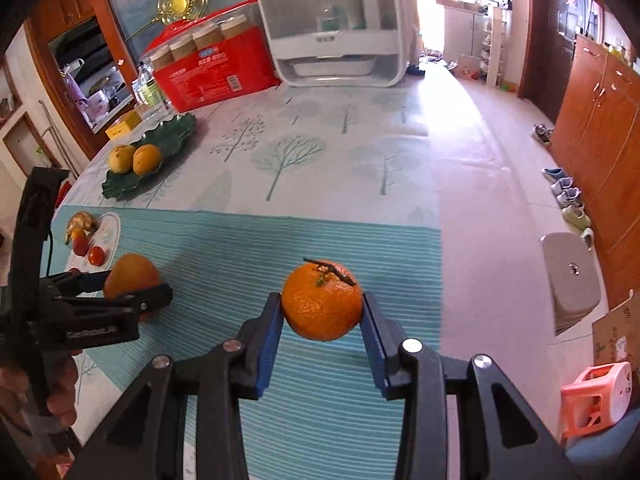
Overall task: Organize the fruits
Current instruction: 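Lift the apple and tangerine and carry both toward the green plate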
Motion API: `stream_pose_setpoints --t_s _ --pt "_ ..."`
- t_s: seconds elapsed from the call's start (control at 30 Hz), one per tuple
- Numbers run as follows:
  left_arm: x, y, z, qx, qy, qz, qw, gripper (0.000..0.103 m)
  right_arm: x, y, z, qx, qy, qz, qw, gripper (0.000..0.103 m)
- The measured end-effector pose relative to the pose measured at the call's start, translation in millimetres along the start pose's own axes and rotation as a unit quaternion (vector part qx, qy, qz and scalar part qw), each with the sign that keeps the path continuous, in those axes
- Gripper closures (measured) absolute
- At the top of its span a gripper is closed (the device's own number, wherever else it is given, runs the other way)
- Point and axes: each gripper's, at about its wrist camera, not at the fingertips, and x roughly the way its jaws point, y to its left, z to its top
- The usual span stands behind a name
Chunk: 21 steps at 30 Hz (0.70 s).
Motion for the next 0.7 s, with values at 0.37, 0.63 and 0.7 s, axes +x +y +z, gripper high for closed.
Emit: stream_pose_setpoints --t_s 0.37,0.63,0.7 --pt "-5 16 8 -0.003 -0.011 -0.035 0.9993 0.038 7 43 11 -0.022 0.008 0.002 1.000 0.064" --pt "-51 47 47 0.023 -0.045 -0.042 0.9978 0.038 6 98 50 -0.037 -0.009 0.007 0.999 0.064" --pt "-61 62 60 0.027 -0.052 -0.044 0.9973 0.038 13 118 64 -0.040 -0.007 0.012 0.999 0.064"
